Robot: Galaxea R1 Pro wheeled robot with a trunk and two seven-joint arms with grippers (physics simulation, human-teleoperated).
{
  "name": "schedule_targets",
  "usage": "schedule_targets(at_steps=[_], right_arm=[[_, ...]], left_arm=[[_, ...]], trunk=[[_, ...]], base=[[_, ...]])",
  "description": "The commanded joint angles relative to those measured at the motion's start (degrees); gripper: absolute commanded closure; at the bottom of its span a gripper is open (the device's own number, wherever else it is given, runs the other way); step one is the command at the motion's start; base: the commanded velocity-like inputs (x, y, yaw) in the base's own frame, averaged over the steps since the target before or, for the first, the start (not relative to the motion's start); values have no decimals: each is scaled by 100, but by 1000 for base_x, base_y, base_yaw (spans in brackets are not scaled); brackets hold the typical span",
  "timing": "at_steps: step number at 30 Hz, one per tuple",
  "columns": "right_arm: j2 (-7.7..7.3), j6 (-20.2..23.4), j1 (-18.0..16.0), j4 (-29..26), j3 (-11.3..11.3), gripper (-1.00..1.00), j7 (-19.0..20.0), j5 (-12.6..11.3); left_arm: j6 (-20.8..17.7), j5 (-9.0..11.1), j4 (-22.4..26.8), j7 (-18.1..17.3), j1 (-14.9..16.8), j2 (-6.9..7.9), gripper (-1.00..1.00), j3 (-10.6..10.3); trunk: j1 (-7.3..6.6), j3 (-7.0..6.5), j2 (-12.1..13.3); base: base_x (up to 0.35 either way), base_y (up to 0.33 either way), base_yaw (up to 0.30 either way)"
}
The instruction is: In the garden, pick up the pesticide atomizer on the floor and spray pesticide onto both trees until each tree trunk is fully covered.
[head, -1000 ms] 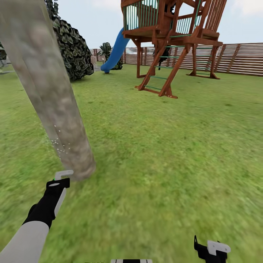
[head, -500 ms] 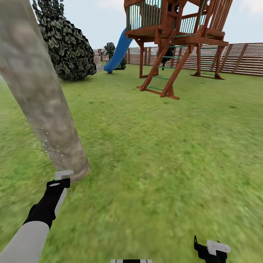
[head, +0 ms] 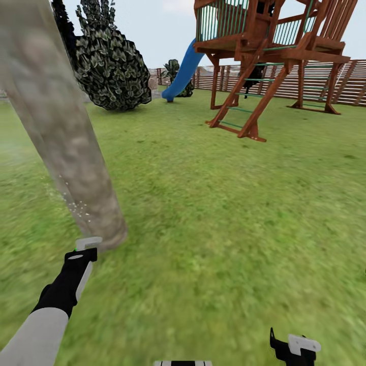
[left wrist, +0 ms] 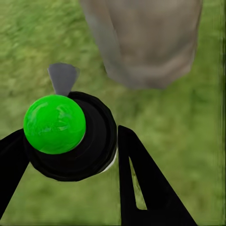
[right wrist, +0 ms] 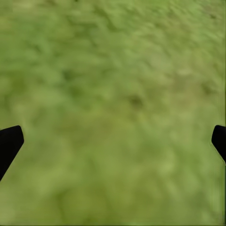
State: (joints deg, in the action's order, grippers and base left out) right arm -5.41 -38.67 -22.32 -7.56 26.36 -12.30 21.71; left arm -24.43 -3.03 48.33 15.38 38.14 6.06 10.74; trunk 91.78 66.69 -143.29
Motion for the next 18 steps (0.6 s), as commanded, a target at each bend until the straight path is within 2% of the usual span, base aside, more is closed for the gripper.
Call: schedule_targets(at_steps=[1,7,11,18], right_arm=[[0,0,-1,0,0,-100,0,0],[0,0,0,0,0,-100,0,0],[4,0,0,0,0,-100,0,0],[4,0,0,0,0,-100,0,0]], left_arm=[[0,-5,0,0,0,0,100,-1],[0,-5,0,0,0,0,100,-10],[0,-5,0,0,0,0,100,-11],[0,-5,0,0,0,-7,100,-2]], trunk=[[0,0,0],[0,0,0],[0,0,0],[0,0,0]], base=[[172,-250,6],[200,-232,39],[176,-232,246],[17,-268,277]])
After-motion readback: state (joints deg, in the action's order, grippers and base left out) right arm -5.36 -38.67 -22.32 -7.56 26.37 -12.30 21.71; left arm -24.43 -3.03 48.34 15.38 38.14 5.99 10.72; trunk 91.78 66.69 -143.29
